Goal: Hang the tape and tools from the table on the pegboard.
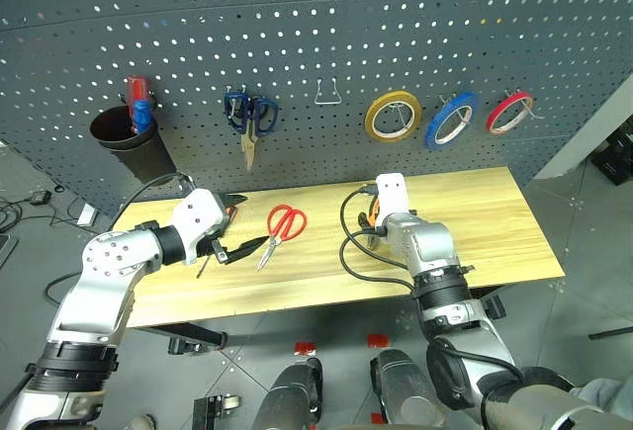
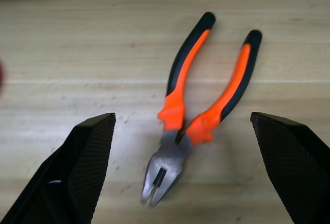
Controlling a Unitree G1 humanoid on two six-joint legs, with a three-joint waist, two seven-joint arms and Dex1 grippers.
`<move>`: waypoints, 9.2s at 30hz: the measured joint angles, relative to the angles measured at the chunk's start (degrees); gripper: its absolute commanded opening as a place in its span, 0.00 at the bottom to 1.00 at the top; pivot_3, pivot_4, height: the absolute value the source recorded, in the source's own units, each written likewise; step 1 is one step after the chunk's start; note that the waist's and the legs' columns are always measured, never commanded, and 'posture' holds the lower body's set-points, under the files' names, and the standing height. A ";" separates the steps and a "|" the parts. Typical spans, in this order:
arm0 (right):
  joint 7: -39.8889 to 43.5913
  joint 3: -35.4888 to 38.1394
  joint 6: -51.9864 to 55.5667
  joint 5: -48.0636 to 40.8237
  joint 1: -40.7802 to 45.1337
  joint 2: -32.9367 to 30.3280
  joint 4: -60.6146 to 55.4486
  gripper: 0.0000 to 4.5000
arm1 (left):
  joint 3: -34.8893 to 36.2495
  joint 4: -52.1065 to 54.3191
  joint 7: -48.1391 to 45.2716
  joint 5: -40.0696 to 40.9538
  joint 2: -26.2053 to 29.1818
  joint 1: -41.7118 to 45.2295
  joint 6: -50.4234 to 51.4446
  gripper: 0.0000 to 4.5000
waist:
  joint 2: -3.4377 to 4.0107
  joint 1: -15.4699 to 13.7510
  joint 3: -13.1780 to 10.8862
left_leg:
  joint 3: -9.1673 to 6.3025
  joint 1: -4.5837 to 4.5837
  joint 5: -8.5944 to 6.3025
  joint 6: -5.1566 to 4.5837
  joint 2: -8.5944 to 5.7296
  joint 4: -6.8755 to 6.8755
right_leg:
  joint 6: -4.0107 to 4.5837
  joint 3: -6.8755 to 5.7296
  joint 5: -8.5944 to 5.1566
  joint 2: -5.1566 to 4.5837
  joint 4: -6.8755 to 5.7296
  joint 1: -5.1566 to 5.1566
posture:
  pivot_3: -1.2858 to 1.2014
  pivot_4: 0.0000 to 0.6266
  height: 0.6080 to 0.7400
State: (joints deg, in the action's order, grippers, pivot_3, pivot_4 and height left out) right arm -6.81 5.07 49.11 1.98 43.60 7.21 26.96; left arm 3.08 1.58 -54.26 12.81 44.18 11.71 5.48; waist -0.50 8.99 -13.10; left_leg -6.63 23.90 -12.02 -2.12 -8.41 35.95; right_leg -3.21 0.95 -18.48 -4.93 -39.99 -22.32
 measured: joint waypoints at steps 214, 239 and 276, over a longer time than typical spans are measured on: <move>32.98 -23.74 0.35 -9.13 -22.92 -17.47 -52.37 1.00 | -0.94 -9.32 29.12 1.78 -11.24 8.14 36.66 1.00 | -1.21 -3.11 -3.16 | 0.15 0.83 0.72 1.10 1.30 0.10 | 0.84 -0.09 1.15 1.22 -0.16 -1.03 | 0.44 0.45 1.00; 32.85 -23.33 5.21 -14.75 -19.14 -17.55 -51.64 1.00 | -13.75 -42.70 17.79 -12.53 -17.97 27.01 28.65 0.31 | -1.34 -2.54 -2.37 | 0.22 0.83 0.72 1.11 1.27 0.15 | 0.75 -0.07 1.21 1.20 -0.03 -1.00 | 0.43 0.38 1.00; 33.62 -21.77 -10.64 -14.24 -20.83 -22.59 -56.76 1.00 | 6.29 22.84 42.34 -20.89 -20.48 -16.10 -0.07 0.08 | -1.26 -2.11 -0.15 | 0.45 0.76 0.80 1.06 1.73 0.25 | 0.91 -0.08 1.59 1.56 0.08 -0.92 | 0.42 0.29 1.00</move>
State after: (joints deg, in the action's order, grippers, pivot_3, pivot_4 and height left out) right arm 26.81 -16.70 38.47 -12.27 22.77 -15.38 -29.80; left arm 9.36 24.42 -11.92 -8.09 23.70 -4.39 5.40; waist -1.76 6.88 -13.25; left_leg -6.18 24.66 -11.23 -1.06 -6.68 36.20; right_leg -2.31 0.87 -16.89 -3.37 -39.90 -23.24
